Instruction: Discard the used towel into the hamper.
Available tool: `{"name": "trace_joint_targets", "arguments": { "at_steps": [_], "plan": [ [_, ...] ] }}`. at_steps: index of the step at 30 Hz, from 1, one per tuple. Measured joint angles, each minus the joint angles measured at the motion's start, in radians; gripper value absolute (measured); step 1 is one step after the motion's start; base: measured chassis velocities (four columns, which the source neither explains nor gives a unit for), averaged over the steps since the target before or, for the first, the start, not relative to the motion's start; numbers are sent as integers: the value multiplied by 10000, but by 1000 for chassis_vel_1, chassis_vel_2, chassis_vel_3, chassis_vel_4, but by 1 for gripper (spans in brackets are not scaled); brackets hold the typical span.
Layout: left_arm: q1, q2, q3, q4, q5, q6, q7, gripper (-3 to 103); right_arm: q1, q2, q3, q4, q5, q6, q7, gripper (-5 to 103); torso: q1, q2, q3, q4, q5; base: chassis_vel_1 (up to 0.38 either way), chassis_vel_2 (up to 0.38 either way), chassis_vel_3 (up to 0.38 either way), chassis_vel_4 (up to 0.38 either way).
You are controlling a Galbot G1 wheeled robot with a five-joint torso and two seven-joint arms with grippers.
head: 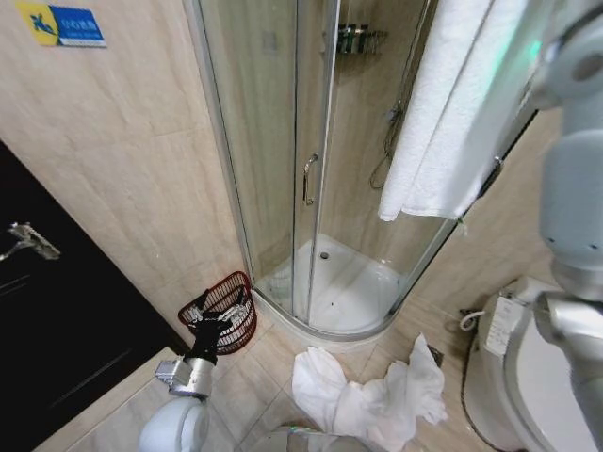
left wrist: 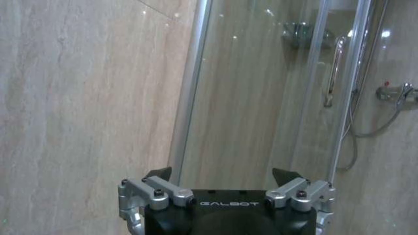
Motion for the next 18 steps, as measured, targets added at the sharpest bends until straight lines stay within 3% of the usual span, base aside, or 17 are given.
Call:
{"name": "trace_joint_targets", "arguments": {
  "at_steps": [4,9,16,18],
  "plan": [
    [0,0,0,0,0,0,0,100,241,150,-249,-285,-1260,-449,315,100,0,0,0,1,1,0,0,0,0],
    [0,0,0,0,0,0,0,100,276,94,-252,-512,-1749,-861,661,100,0,0,0,1,2,0,0,0,0],
    [0,0,0,0,0,0,0,100,465,41,-257,-920,-1587,-843,444,103,0,0,0,-1,4,0,0,0,0],
    [0,0,0,-1,0,0,0,100,576,114,-283,-1016,-1269,-742,359,95,0,0,0,1,0,0,0,0,0]
  ]
}}
